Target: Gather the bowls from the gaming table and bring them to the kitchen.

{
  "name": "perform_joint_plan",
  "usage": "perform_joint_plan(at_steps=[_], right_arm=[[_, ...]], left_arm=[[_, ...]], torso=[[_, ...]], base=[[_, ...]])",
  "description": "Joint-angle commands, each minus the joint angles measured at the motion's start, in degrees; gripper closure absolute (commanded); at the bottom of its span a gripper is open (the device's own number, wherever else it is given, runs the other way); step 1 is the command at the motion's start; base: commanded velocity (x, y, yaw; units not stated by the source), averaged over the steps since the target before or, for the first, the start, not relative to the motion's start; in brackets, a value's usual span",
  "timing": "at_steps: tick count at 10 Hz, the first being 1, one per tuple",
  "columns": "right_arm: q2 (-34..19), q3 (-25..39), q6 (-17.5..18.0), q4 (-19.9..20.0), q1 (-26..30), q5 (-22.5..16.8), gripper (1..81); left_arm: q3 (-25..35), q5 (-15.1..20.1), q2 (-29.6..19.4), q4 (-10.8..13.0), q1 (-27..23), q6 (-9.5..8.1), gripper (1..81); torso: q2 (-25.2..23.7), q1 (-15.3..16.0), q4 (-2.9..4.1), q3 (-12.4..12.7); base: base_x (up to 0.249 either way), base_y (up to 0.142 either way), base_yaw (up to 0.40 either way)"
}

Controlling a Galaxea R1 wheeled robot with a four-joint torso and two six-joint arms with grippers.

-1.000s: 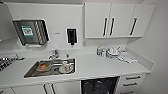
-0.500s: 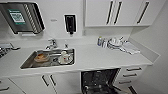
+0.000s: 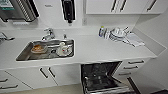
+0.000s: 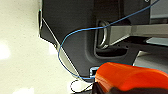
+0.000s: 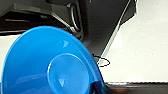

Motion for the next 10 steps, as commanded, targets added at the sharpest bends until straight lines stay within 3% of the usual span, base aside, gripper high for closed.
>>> perform_joint_plan(at_steps=[1, 3, 4, 6, 8, 10], right_arm=[[-0.71, 0.50, 0.00, -0.46, -0.30, -4.20, 81.1], [-0.71, 0.50, 0.00, -0.37, -0.04, -4.29, 81.1], [-0.71, 0.59, 0.00, -0.37, 0.13, -4.29, 81.1], [-0.89, 0.33, 0.09, -0.28, 0.14, -4.38, 81.1], [-1.06, 0.33, 0.09, -0.37, 0.31, -4.38, 81.1], [-1.15, 0.24, 0.09, -0.02, 0.31, -4.38, 81.1]], left_arm=[[1.20, -2.95, -1.59, -1.22, -0.23, -1.14, 81.1], [2.77, -2.95, -0.44, -0.96, -1.54, -2.29, 81.1], [7.20, -3.65, -1.56, -0.79, -1.90, -3.25, 81.1], [23.29, -2.60, -10.06, -1.31, -2.43, -3.43, 81.1], [28.19, -3.21, -17.58, -3.86, -4.53, -3.44, 81.1], [35.28, -4.35, -26.43, -4.31, -5.33, -3.44, 81.1]], torso=[[0.00, 0.00, 0.00, 0.02], [0.02, 0.00, 0.00, -0.28], [0.02, 0.00, -0.02, -0.28], [0.02, 0.00, 0.00, -0.30], [0.02, 0.00, 0.00, -0.30], [0.02, 0.00, 0.00, -0.30]], base=[[0.000, 0.000, 0.000], [0.000, 0.000, 0.000], [0.000, 0.000, 0.000], [0.000, 0.000, 0.000], [0.000, 0.000, 0.000], [0.000, 0.000, 0.000]])
